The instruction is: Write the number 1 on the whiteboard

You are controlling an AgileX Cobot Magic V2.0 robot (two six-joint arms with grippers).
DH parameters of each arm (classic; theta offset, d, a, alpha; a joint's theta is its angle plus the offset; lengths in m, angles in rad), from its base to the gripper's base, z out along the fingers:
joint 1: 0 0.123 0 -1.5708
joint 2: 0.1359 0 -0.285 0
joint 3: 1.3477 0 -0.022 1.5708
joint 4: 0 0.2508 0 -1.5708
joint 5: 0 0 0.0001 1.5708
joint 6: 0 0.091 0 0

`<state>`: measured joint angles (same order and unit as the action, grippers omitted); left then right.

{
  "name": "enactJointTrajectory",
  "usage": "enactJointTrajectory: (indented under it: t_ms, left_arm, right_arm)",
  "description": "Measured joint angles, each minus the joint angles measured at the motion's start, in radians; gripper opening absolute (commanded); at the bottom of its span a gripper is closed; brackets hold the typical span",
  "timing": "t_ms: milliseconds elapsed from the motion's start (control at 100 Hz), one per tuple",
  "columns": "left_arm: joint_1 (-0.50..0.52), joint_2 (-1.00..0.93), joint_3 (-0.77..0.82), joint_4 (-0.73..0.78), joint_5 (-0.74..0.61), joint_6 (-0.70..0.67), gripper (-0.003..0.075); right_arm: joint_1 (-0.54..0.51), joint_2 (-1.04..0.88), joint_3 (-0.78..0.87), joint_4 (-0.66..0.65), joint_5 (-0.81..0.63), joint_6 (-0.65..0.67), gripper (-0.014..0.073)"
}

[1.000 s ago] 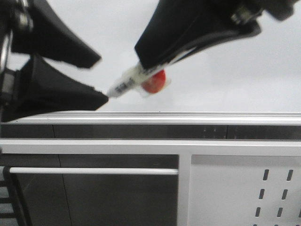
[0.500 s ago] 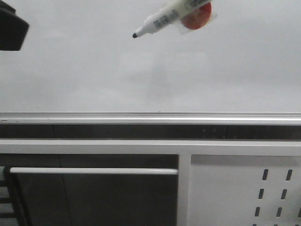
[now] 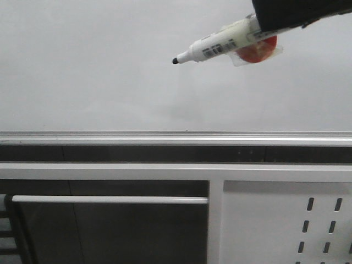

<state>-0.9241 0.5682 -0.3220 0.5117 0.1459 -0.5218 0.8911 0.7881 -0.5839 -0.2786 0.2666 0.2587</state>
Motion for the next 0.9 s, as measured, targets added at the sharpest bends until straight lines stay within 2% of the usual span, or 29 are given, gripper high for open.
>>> enactJointTrajectory:
  t_ms: [270, 580, 690, 900]
  left_arm:
    - [0.0, -0.008, 0.006, -0.002, -0.086, -0.007, -0.0019]
    - [0.0, -0.008, 0.006, -0.01, -0.103, -0.007, -0.0018]
    - [0.0, -0.008, 0.006, -0.012, -0.103, -0.007, -0.0018]
    - [0.0, -0.008, 0.006, -0.014, -0.103, -0.007, -0.0018]
  right_arm:
    - [-0.115, -0.178, 0.047, -0.085, -0.059, 0.004, -0.0048]
    - [-0.234, -0.445, 0.175, -0.139, -0.067, 0.011, -0.0048]
    - [-0.291, -0.472, 0.226, -0.14, -0.086, 0.025, -0.0048]
    - [-0.375, -0.467, 0.286, -0.129, -0.24, 0.025, -0.0048]
